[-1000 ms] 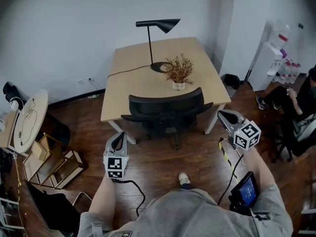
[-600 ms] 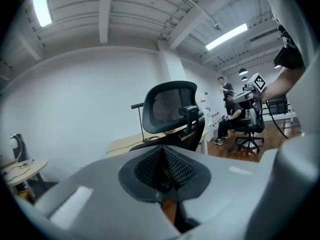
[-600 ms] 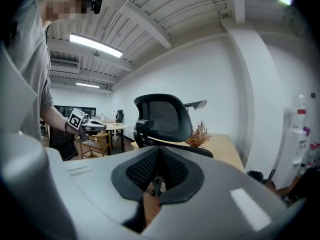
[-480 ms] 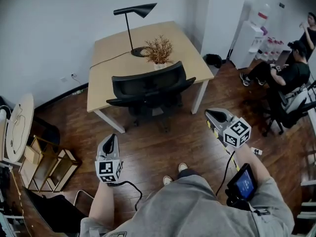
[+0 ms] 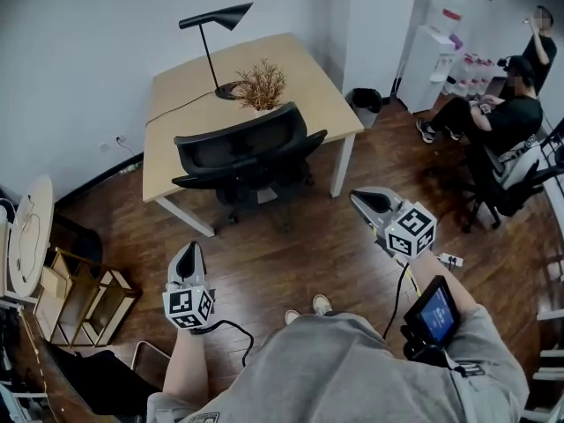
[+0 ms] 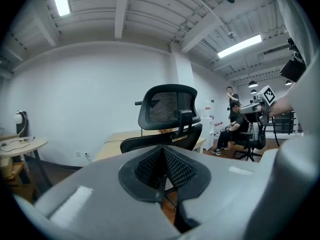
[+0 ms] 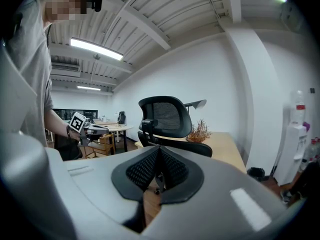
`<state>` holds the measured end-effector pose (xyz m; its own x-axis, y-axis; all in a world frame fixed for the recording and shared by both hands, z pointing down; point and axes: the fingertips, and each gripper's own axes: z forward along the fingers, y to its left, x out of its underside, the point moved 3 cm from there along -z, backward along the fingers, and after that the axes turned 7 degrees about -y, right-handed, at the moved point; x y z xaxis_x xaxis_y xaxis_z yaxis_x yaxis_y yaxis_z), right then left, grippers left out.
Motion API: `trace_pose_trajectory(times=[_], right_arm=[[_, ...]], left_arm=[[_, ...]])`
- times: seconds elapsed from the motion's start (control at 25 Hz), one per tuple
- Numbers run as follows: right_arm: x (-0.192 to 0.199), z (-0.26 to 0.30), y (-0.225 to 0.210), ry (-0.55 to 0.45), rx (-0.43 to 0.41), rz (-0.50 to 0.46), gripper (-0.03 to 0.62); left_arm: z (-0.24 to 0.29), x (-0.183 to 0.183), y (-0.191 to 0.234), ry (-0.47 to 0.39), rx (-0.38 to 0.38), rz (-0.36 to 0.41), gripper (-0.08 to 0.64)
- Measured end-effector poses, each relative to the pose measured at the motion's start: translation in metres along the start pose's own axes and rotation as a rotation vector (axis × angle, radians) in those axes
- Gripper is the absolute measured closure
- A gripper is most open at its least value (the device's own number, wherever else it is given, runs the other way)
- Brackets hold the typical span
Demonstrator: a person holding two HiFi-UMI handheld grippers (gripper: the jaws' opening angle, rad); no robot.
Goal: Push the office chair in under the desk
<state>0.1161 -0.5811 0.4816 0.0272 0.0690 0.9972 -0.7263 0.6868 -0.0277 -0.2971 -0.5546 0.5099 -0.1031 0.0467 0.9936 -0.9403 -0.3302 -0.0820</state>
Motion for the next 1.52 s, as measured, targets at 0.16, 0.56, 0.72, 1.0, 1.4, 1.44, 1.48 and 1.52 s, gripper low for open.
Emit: trace_pose_trajectory(times=[0.16, 0.56, 0.72, 1.0, 1.4, 1.44, 1.48, 1.52], right_arm=[[0.004, 0.001, 0.000, -0.002, -0.014, 0.008, 0.586], [0.011, 0.011, 0.002, 0.000, -0.037, 0.004, 0.586], [0.012, 0.016, 0.004, 0.007, -0.041, -0.011, 0.586], [0.011, 0.024, 0.004, 0.021, -0.046, -0.039, 0.588], [0.009, 0.030, 0.001, 0.020, -0.055, -0.043, 0.588], [0.009, 0.031, 0.001, 0.019, -0.056, -0.043, 0.588], [0.009, 0.031, 0.000, 0.020, -0.056, -0.042, 0.588], [0.009, 0.032, 0.000, 0.020, -0.056, -0.041, 0.588]], left_arm=[[-0.001, -0.002, -0.003, 0.002, -0.003, 0.000, 0.558], [-0.002, 0.000, -0.005, 0.008, -0.016, 0.006, 0.558], [0.000, -0.002, -0.004, 0.005, -0.019, 0.005, 0.558], [0.003, -0.002, 0.000, 0.001, -0.024, 0.000, 0.558], [0.010, -0.005, 0.002, -0.004, -0.025, 0.005, 0.558], [0.010, -0.005, 0.002, -0.003, -0.025, 0.005, 0.558], [0.011, -0.005, 0.002, -0.003, -0.025, 0.005, 0.558], [0.011, -0.005, 0.002, -0.002, -0.025, 0.005, 0.558]])
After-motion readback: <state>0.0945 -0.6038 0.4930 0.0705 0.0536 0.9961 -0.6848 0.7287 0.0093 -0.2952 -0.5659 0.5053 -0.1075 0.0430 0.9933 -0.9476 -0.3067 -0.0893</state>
